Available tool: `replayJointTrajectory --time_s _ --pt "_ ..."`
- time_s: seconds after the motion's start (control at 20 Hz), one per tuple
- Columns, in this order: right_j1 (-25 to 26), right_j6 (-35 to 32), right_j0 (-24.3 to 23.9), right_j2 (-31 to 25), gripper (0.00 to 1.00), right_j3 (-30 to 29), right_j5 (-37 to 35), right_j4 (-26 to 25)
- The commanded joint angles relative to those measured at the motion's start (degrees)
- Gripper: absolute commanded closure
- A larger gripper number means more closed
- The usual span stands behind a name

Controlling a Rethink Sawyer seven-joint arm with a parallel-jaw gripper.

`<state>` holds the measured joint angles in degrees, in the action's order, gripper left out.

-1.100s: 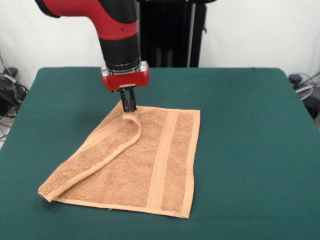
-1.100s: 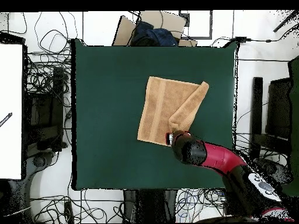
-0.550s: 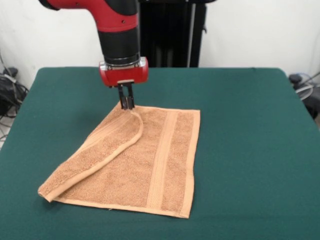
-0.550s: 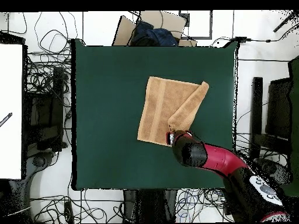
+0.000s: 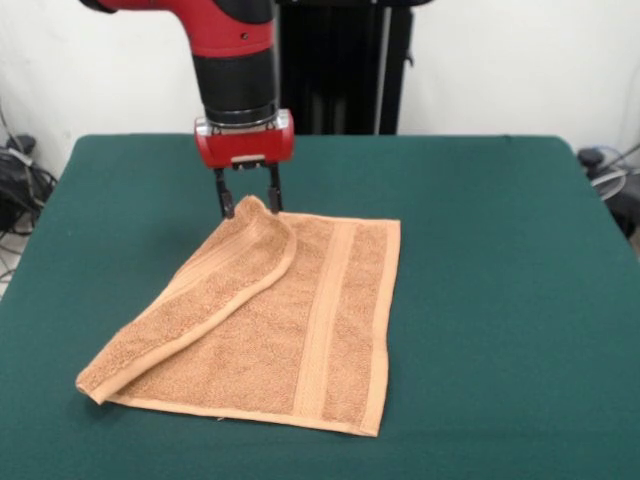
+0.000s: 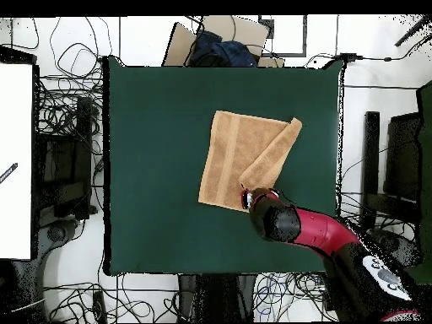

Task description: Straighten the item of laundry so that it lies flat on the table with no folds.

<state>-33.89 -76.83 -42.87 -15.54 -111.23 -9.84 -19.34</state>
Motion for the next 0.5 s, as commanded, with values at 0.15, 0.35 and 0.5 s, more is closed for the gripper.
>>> replayJointTrajectory --time_s 0.15,0.35,0.5 --pt "1.0 -10.4 1.0 -4.6 0.00 -2.3 4.0 1.0" --pt "0.8 -10.8 1.8 -3.6 0.00 -2.2 3.5 1.3" --pt "1.1 -10.7 1.9 -3.7 0.00 -2.1 3.0 1.5"
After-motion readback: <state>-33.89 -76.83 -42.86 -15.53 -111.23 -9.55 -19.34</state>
